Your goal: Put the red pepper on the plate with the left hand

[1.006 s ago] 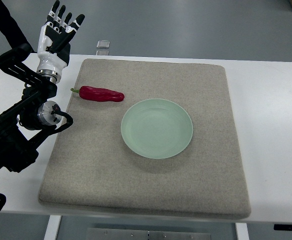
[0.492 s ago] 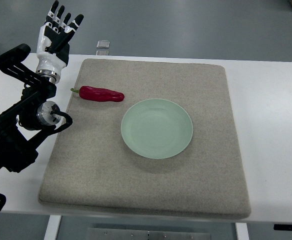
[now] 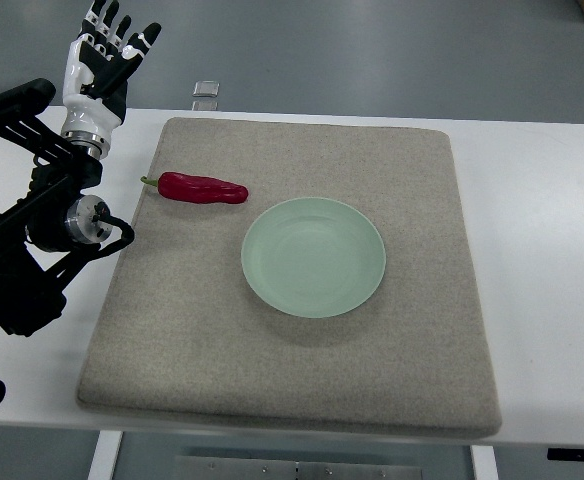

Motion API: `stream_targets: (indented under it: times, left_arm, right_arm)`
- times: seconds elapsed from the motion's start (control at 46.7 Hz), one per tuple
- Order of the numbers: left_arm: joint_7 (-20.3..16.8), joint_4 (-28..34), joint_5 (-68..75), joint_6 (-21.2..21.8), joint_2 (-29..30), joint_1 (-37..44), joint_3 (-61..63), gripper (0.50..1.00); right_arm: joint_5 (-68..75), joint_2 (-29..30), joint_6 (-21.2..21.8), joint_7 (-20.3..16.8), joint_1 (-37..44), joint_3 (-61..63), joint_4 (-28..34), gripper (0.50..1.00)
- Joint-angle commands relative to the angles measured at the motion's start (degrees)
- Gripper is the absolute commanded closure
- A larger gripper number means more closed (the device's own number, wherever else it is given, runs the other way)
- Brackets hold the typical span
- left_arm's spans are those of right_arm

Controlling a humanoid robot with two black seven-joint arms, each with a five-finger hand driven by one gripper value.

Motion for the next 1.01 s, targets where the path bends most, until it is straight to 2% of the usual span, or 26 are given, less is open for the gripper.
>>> stream_targets:
  times: [0.0, 0.342, 0.556, 0.77, 0.984]
  left_arm:
    - [0.00, 0.19, 3.17, 0.43, 0.65, 0.21, -0.16, 0.500]
    - [0.53, -0.16, 6.77, -0.88, 3.99, -0.05, 1.06, 0.500]
    - [0.97, -0.25, 15.20, -2.46, 7.59, -0.31, 2.03, 0.501]
    - [1.93, -0.08, 25.92, -4.75, 13.57, -3.47, 10.37, 0.506]
    - [2.02, -0.08, 37.96, -4.93, 17.61, -4.53, 13.81, 0.512]
  right_arm:
    - [0.00, 0.00, 0.00, 0.00, 0.07, 0.00, 0.00, 0.568]
    - [0.00, 0.00, 0.00, 0.00, 0.07, 0.00, 0.00, 0.568]
    - [0.00, 0.00, 0.00, 0.00, -0.01, 0.00, 0.00, 0.568]
    - [0.00, 0.00, 0.00, 0.00, -0.01, 0.00, 0.00, 0.568]
    - [0.00, 0.00, 0.00, 0.00, -0.01, 0.00, 0.00, 0.568]
